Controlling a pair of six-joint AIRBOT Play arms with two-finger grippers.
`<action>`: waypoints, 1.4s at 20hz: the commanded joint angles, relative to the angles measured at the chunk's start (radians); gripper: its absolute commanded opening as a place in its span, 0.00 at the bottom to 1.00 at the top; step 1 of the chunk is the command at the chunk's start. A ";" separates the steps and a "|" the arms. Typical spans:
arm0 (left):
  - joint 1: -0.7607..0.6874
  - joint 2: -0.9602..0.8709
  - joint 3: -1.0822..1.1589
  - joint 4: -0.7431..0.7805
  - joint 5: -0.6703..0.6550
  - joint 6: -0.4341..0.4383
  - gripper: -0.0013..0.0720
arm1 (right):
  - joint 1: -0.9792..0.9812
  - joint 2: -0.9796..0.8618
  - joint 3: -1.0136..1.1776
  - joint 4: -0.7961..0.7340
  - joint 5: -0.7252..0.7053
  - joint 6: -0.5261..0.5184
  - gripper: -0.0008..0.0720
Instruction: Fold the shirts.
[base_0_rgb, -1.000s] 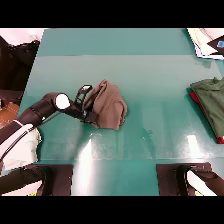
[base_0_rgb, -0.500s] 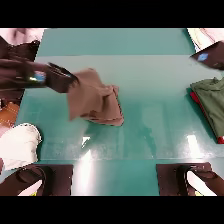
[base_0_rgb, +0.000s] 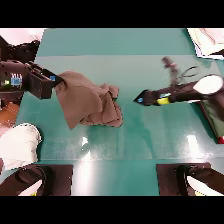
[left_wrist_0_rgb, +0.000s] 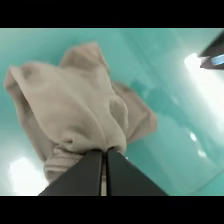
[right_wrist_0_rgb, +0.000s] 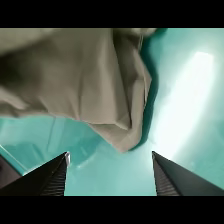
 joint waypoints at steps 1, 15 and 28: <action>0.001 -0.001 0.001 0.003 -0.095 -0.006 0.05 | 0.113 -0.176 0.016 0.005 -0.150 -0.011 0.83; 0.001 -0.001 0.001 0.002 -0.204 -0.044 0.05 | 0.077 -0.701 0.527 0.012 -0.100 0.076 0.77; 0.001 0.000 0.065 0.146 -0.150 -0.060 0.05 | 0.025 -0.669 0.768 0.000 -0.069 0.027 0.03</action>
